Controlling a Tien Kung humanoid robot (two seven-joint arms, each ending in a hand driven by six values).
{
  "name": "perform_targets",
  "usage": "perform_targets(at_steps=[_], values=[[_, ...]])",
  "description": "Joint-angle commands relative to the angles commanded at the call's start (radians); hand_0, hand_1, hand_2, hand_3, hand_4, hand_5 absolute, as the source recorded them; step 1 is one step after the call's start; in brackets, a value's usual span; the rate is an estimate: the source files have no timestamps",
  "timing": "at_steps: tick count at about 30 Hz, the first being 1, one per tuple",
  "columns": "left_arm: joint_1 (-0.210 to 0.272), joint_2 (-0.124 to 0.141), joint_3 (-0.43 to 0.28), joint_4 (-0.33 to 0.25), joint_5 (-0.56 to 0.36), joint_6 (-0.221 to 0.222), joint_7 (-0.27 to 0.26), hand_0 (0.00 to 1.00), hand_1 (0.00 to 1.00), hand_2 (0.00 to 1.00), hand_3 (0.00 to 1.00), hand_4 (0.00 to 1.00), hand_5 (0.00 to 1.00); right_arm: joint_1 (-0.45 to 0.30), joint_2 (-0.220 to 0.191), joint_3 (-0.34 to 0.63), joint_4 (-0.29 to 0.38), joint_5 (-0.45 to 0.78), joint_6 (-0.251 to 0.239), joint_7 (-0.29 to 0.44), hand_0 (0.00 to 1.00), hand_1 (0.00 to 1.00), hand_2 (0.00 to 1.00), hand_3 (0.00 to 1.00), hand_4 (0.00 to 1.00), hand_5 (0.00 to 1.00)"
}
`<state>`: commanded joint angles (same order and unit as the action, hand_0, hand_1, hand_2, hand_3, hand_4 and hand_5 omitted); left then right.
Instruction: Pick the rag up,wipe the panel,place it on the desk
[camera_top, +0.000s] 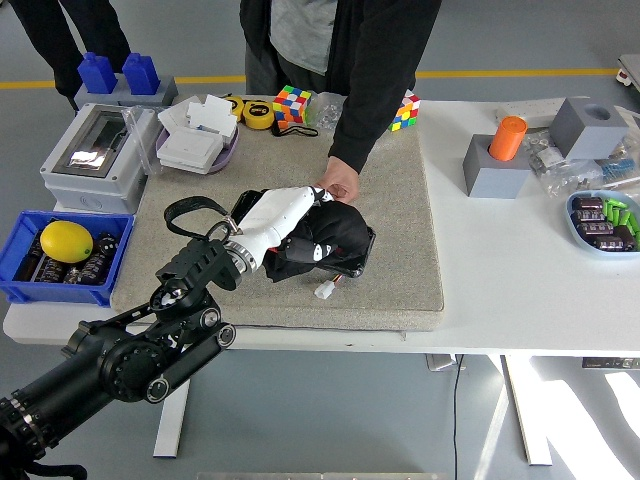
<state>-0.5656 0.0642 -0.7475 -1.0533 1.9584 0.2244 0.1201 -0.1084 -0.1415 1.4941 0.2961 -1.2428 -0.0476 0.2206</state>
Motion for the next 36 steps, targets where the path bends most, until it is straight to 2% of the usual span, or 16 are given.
perform_targets(at_steps=[6, 16, 26, 32, 36], values=[[0.008, 0.011, -0.062, 0.023, 0.015, 0.004, -0.008, 0.250, 0.369, 0.438, 0.557, 0.711, 0.002, 0.000, 0.000, 0.001, 0.001, -0.001, 0.000, 0.000, 0.590, 0.596, 0.524, 0.524, 0.875, 0.347], [0.008, 0.033, -0.184, 0.102, 0.031, 0.010, -0.025, 0.250, 0.367, 0.438, 0.557, 0.713, 0.002, 0.000, 0.003, 0.005, 0.001, -0.002, 0.001, 0.000, 0.590, 0.596, 0.524, 0.524, 0.875, 0.347], [0.023, 0.052, -0.293, 0.140, 0.047, 0.021, -0.040, 0.250, 0.367, 0.437, 0.556, 0.713, 0.002, -0.001, 0.003, 0.003, 0.002, -0.001, 0.001, 0.001, 0.590, 0.597, 0.523, 0.524, 0.875, 0.347], [0.028, 0.060, -0.313, 0.146, 0.052, 0.023, -0.041, 0.249, 0.364, 0.437, 0.556, 0.714, 0.002, -0.001, 0.002, 0.001, 0.002, -0.001, 0.001, 0.000, 0.590, 0.597, 0.524, 0.524, 0.876, 0.347], [0.030, 0.062, -0.293, 0.144, 0.044, 0.021, -0.041, 0.249, 0.364, 0.437, 0.556, 0.714, 0.002, -0.001, 0.002, 0.000, 0.003, 0.000, 0.001, 0.001, 0.590, 0.597, 0.524, 0.524, 0.876, 0.347]])
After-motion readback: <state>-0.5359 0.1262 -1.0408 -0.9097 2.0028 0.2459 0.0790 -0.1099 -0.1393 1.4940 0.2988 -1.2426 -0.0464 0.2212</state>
